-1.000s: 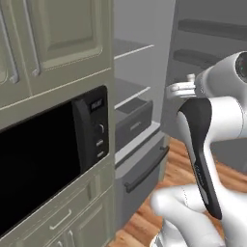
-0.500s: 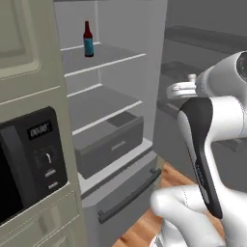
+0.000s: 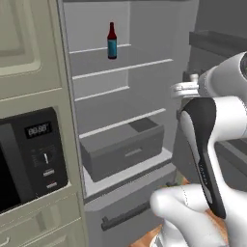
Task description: Place the beer and liquor on the top shelf of the fridge to keep them out of children's reach, and place the avocado on lower shelves for easy access.
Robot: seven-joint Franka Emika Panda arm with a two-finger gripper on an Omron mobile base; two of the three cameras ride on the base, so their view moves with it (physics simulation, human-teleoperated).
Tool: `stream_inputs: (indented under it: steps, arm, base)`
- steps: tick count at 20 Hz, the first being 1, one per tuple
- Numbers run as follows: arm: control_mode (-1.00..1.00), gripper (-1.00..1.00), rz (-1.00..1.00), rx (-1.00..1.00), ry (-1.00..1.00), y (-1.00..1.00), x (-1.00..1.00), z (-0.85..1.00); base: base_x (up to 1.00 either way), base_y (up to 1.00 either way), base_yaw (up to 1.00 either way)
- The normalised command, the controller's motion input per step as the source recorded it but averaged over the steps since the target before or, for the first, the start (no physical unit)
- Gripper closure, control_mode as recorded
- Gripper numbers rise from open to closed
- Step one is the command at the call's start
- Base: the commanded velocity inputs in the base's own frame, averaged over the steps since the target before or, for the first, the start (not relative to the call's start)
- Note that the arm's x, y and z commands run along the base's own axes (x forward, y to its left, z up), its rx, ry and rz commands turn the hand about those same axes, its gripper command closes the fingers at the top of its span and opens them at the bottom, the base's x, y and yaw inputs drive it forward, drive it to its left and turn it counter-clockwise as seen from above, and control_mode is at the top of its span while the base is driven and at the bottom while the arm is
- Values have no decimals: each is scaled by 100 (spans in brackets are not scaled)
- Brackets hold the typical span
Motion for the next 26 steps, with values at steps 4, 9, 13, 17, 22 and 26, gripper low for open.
stream_inputs:
  steps: [4, 9, 13, 17, 22, 26]
  arm:
    - [100, 100, 0, 0, 0, 0, 0, 0]
    - [100, 100, 0, 0, 0, 0, 0, 0]
    - [100, 100, 0, 0, 0, 0, 0, 0]
    - [100, 100, 0, 0, 0, 0, 0, 0]
    - [-100, 100, 34, 0, -25, -17, 5, 0]
    - [-100, 100, 13, -4, -34, -7, 0, 2]
  base:
    - [55, 0, 41]
    - [56, -12, 41]
    - [53, -28, 41]
    - [44, -29, 41]
    - [0, 0, 0]
    - [0, 0, 0]
